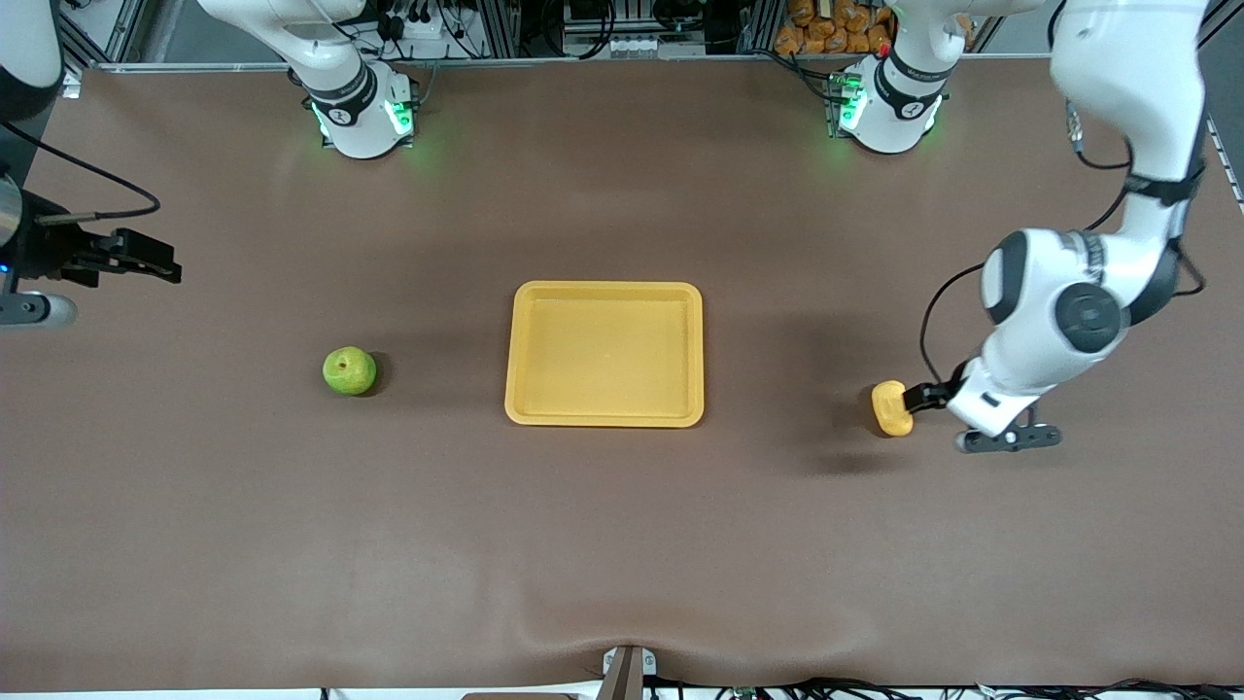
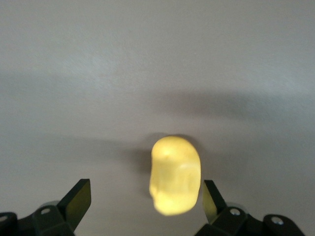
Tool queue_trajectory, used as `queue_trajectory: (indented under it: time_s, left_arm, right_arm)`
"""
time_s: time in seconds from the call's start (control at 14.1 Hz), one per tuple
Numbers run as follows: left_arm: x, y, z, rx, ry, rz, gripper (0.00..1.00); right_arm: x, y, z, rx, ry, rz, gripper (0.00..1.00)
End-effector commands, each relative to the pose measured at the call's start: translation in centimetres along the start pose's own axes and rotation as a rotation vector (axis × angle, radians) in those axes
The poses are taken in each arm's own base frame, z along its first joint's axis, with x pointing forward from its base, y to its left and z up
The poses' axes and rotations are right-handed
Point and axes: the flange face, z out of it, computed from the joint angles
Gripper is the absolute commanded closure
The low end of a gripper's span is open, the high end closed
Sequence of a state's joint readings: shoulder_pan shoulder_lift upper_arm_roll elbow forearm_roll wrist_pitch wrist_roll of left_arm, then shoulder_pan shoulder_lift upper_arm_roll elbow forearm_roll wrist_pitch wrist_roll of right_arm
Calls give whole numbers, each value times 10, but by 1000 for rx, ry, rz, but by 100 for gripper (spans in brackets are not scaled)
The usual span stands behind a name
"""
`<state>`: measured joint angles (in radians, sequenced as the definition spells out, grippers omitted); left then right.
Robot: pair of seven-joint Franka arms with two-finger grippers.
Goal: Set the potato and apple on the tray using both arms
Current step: 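Lower the left gripper onto the yellow potato while the right gripper reaches the apple, then carry the potato toward the tray while the right gripper grasps the green apple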
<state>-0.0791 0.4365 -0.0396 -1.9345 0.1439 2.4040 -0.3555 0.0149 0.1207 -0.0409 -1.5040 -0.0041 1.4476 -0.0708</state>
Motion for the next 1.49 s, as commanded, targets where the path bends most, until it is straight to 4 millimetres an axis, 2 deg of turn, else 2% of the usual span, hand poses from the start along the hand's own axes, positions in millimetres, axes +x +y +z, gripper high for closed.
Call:
queue_trajectory:
  time_s: [0.0,0.36,0.64,0.71,0.78,0.85,0.92,1.14,1.28,1.42]
  left_arm:
    - [-3,17,29,16,11,-76,0]
    - [-8,18,54,23,-23,-86,0]
    - [-13,23,67,29,-45,-89,0]
    - [-16,29,70,31,-49,-109,10]
    - [-17,32,75,34,-54,-127,38]
    - [-17,35,76,36,-55,-128,57]
    - [-17,34,75,35,-54,-129,66]
    - [-15,32,68,34,-49,-132,67]
    - [-11,30,48,30,-29,-137,67]
    - [-11,33,21,45,-37,-127,67]
  right_arm:
    - [23,-3,26,-8,-40,-16,0]
    - [48,-13,56,-7,-42,-29,0]
    - [66,-18,86,24,-67,-29,0]
    - [70,-19,93,33,-66,-25,0]
    - [75,-20,101,37,-69,-23,0]
    - [78,-20,108,36,-72,-22,0]
    - [81,-20,113,36,-75,-20,0]
    - [93,-23,141,53,-75,-19,0]
    - [94,-24,161,68,-65,-13,0]
    - [95,-28,175,66,-57,-16,0]
